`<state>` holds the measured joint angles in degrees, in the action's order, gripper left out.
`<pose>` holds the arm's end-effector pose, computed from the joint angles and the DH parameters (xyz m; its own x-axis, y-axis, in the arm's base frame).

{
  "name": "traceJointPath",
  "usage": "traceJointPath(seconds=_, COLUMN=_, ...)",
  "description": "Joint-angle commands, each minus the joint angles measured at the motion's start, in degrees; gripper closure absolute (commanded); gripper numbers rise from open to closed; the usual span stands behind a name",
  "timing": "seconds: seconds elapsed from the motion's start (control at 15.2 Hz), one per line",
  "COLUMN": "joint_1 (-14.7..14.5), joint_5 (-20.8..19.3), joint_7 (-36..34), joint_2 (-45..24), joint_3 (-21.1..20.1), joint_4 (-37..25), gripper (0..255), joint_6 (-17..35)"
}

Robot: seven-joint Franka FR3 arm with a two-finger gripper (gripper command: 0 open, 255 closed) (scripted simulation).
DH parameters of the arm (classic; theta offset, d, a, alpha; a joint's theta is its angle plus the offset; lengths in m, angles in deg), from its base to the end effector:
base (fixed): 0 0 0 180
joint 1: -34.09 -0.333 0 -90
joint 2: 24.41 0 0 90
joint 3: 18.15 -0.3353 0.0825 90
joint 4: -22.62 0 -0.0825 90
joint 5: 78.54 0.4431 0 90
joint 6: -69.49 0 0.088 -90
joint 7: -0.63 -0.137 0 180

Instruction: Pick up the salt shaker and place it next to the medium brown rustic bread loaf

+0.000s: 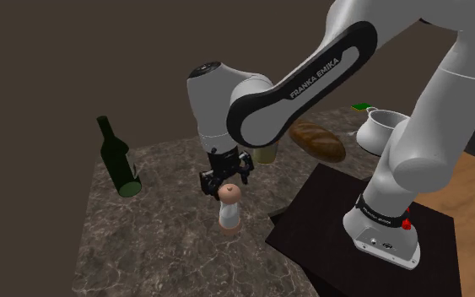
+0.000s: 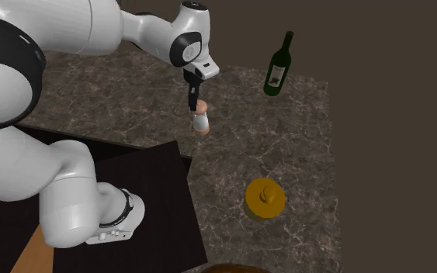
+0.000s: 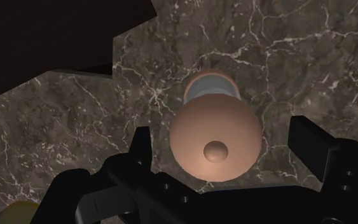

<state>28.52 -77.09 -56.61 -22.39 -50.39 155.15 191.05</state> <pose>0.4154 0.3235 0.2940 0.9317 -0.3527 -0.0873 -0.3397 -0.9308 0.1350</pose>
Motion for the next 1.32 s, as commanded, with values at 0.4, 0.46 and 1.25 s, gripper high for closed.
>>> traceJointPath(seconds=0.4, joint_1=-0.06, joint_5=-1.58, joint_7=-1.35, joint_2=-2.66, joint_3=-0.14, joint_4=2.22, gripper=0, joint_6=4.5)
traceJointPath(seconds=0.46, joint_1=-0.06, joint_5=-1.58, joint_7=-1.35, joint_2=-2.66, joint_3=-0.14, joint_4=2.22, gripper=0, joint_6=4.5)
traceJointPath(seconds=1.25, joint_1=-0.06, joint_5=-1.58, joint_7=-1.35, joint_2=-2.66, joint_3=-0.14, joint_4=2.21, gripper=255, joint_6=4.49)
